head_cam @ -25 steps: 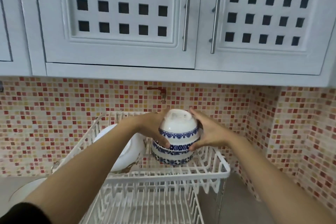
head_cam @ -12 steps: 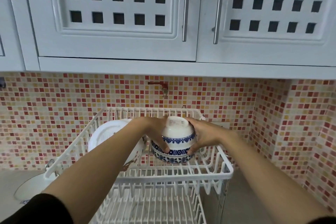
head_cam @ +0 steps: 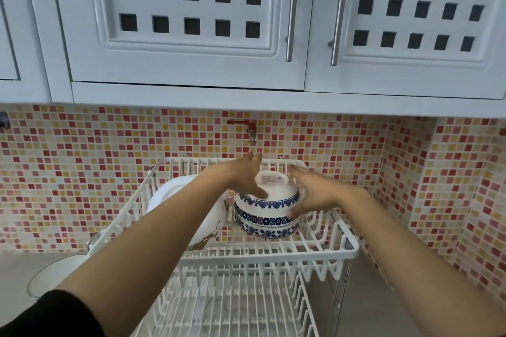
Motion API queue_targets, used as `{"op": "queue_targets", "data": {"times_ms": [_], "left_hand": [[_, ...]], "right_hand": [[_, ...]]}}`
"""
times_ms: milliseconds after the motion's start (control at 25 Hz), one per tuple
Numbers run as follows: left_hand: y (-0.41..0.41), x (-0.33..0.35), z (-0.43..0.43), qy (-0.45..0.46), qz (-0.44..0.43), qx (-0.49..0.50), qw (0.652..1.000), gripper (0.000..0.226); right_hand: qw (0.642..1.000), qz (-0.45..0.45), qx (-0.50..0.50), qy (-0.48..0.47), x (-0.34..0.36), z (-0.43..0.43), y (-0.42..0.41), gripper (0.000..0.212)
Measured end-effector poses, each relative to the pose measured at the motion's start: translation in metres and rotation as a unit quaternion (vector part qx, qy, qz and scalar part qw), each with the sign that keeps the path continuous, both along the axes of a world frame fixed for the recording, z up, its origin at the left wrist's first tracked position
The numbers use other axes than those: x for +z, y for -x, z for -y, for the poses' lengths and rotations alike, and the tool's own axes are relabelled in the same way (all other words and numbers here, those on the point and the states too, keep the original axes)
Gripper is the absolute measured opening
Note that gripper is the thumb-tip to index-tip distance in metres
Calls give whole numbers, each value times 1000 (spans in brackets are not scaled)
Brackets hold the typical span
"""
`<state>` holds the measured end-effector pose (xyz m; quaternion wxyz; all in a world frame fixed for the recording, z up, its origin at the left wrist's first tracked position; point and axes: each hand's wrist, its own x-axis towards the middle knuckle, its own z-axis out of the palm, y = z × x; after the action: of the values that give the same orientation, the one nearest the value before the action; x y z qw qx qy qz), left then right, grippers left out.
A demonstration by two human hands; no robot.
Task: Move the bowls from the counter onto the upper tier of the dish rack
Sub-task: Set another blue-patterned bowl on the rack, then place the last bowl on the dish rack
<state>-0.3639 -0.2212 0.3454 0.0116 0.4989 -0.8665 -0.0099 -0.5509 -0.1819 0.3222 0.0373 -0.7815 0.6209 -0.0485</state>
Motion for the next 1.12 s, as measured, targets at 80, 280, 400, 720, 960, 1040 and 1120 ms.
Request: {"op": "queue_targets", "data": {"times_ms": [80, 280, 400, 720, 960, 1040, 1120], "left_hand": [[-17, 11, -14, 60, -35, -28, 997, 80], [-95, 24, -41, 119, -91, -5, 989, 54], [-164, 20, -60, 123, -107, 36, 986, 50], [-353, -12, -112, 104, -76, 176, 976, 51], [-445, -65, -126, 43, -64, 244, 967, 49], [-466, -92, -120, 16, -67, 252, 965, 47], [-481, -125, -112, -5, -74, 262, 962, 47]], "right_hand": [[999, -9, 16, 33, 7, -13, -16, 93], [992, 38, 32, 114, 22, -27, -91, 79], [985, 76, 68, 136, 22, -38, -163, 68], [976, 123, 143, 110, -14, -58, -363, 68], [977, 153, 140, 48, -64, -56, -450, 65], [973, 191, 126, 30, -90, -54, -467, 62], [972, 211, 105, 18, -120, -47, -481, 58]]}}
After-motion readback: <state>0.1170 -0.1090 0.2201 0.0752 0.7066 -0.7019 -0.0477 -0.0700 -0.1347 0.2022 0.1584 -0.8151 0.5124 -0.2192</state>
